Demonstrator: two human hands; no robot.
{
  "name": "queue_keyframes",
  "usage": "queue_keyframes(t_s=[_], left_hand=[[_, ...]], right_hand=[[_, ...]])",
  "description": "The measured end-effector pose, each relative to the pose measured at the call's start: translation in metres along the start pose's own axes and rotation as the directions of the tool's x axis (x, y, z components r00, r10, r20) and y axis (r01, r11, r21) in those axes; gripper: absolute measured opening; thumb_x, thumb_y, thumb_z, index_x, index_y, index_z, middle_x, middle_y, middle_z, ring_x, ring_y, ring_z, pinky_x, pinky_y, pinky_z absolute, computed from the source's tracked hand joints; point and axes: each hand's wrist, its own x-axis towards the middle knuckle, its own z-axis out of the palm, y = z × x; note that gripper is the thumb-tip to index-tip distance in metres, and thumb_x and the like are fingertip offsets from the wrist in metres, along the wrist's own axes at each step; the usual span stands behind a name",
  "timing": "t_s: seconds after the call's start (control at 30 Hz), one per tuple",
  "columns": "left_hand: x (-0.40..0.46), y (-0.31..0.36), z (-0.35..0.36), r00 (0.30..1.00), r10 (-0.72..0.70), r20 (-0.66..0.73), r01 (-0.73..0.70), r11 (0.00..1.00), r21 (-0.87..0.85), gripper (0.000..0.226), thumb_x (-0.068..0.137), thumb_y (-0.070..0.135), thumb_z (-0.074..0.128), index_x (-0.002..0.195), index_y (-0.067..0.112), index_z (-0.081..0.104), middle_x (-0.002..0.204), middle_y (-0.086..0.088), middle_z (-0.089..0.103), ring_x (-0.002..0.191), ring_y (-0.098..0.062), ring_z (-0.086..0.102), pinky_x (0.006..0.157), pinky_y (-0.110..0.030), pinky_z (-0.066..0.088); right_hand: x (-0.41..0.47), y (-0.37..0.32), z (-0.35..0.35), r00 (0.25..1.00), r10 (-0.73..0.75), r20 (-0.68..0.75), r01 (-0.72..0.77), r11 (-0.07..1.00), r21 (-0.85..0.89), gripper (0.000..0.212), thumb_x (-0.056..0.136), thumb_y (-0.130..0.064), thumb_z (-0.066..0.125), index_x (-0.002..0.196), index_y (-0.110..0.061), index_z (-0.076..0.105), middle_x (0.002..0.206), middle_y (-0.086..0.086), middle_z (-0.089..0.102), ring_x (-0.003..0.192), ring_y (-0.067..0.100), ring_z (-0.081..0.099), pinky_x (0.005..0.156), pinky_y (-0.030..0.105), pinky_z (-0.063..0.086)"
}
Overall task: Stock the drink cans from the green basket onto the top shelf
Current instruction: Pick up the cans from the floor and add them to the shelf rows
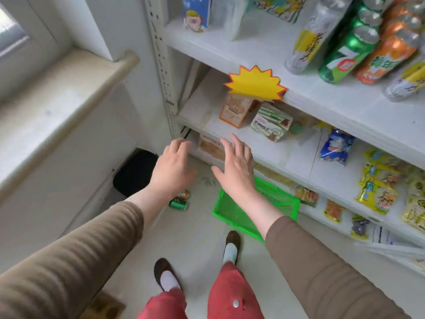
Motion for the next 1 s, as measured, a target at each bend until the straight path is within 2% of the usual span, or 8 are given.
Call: queue_keyframes(t_s=[0.17, 0.3, 0.43, 0.53, 0.63, 0.77, 0.87, 1.0], left_hand=[[-0.028, -0.084, 0.053, 0.988, -0.096, 0.124, 0.092, 0.995, 0.036, 0.073, 0.076, 0.021, 0.073, 0.14, 0.014, 0.039, 0.143, -0.008, 0.038, 0.125, -0.031, 0.043, 0.097, -0.044, 0.045], [-0.04, -0.139, 0.117, 0.964, -0.17, 0.207, 0.165, 0.985, 0.041, 0.069, 0.079, 0.024, 0.073, 0.138, 0.015, 0.04, 0.142, -0.009, 0.039, 0.122, -0.031, 0.045, 0.093, -0.046, 0.048], [-0.045, -0.193, 0.196, 0.918, -0.267, 0.294, 0.267, 0.963, 0.039, 0.069, 0.078, 0.018, 0.07, 0.14, 0.017, 0.039, 0.142, -0.006, 0.037, 0.124, -0.029, 0.042, 0.092, -0.044, 0.048], [-0.049, -0.231, 0.259, 0.876, -0.32, 0.361, 0.33, 0.943, 0.038, 0.074, 0.081, 0.017, 0.071, 0.145, 0.016, 0.034, 0.144, -0.007, 0.034, 0.129, -0.03, 0.039, 0.1, -0.046, 0.044], [-0.052, -0.268, 0.321, 0.831, -0.381, 0.404, 0.399, 0.916, 0.044, 0.073, 0.082, 0.019, 0.07, 0.144, 0.019, 0.032, 0.142, -0.005, 0.033, 0.13, -0.03, 0.039, 0.104, -0.049, 0.041], [-0.057, -0.312, 0.391, 0.81, -0.408, 0.421, 0.416, 0.906, 0.078, 0.071, 0.083, 0.02, 0.069, 0.144, 0.018, 0.032, 0.142, -0.005, 0.035, 0.129, -0.027, 0.038, 0.105, -0.043, 0.039], [-0.065, -0.342, 0.432, 0.818, -0.401, 0.412, 0.408, 0.91, 0.077, 0.073, 0.082, 0.019, 0.069, 0.145, 0.016, 0.033, 0.142, -0.006, 0.037, 0.129, -0.027, 0.039, 0.106, -0.043, 0.039], [-0.074, -0.373, 0.47, 0.815, -0.41, 0.41, 0.416, 0.906, 0.079, 0.073, 0.081, 0.019, 0.071, 0.144, 0.015, 0.034, 0.141, -0.007, 0.039, 0.128, -0.026, 0.041, 0.107, -0.041, 0.04]], right_hand=[[-0.009, -0.021, 0.096, 0.986, 0.009, 0.169, -0.009, 1.0, -0.001, 0.079, 0.083, -0.035, 0.075, 0.151, -0.022, 0.038, 0.162, 0.004, 0.028, 0.14, 0.032, 0.032, 0.116, 0.046, 0.032], [-0.012, -0.01, 0.188, 0.951, 0.013, 0.31, -0.022, 0.999, 0.024, 0.076, 0.086, -0.032, 0.074, 0.152, -0.02, 0.037, 0.161, 0.005, 0.029, 0.143, 0.03, 0.029, 0.118, 0.044, 0.03], [-0.015, 0.014, 0.297, 0.905, 0.01, 0.425, -0.036, 0.998, 0.055, 0.073, 0.088, -0.026, 0.073, 0.151, -0.019, 0.038, 0.158, 0.005, 0.034, 0.142, 0.029, 0.031, 0.118, 0.042, 0.032], [-0.018, 0.031, 0.376, 0.891, 0.008, 0.453, -0.043, 0.997, 0.067, 0.067, 0.085, -0.022, 0.074, 0.144, -0.015, 0.045, 0.145, 0.006, 0.046, 0.133, 0.029, 0.04, 0.109, 0.044, 0.041], [-0.02, 0.047, 0.452, 0.867, 0.021, 0.498, -0.072, 0.994, 0.083, 0.061, 0.086, -0.02, 0.07, 0.142, -0.013, 0.047, 0.136, 0.007, 0.05, 0.128, 0.029, 0.043, 0.106, 0.042, 0.043], [-0.018, 0.067, 0.548, 0.856, 0.005, 0.516, -0.058, 0.994, 0.087, 0.053, 0.089, -0.015, 0.064, 0.14, -0.012, 0.05, 0.131, 0.008, 0.054, 0.124, 0.027, 0.047, 0.103, 0.039, 0.045], [-0.014, 0.073, 0.608, 0.854, 0.001, 0.521, -0.061, 0.993, 0.1, 0.053, 0.089, -0.012, 0.064, 0.141, -0.012, 0.052, 0.133, 0.009, 0.055, 0.125, 0.027, 0.047, 0.105, 0.041, 0.045], [-0.017, 0.073, 0.672, 0.841, 0.032, 0.541, -0.079, 0.995, 0.064, 0.062, 0.089, -0.016, 0.066, 0.148, -0.017, 0.045, 0.141, 0.008, 0.051, 0.132, 0.026, 0.045, 0.111, 0.038, 0.04]])
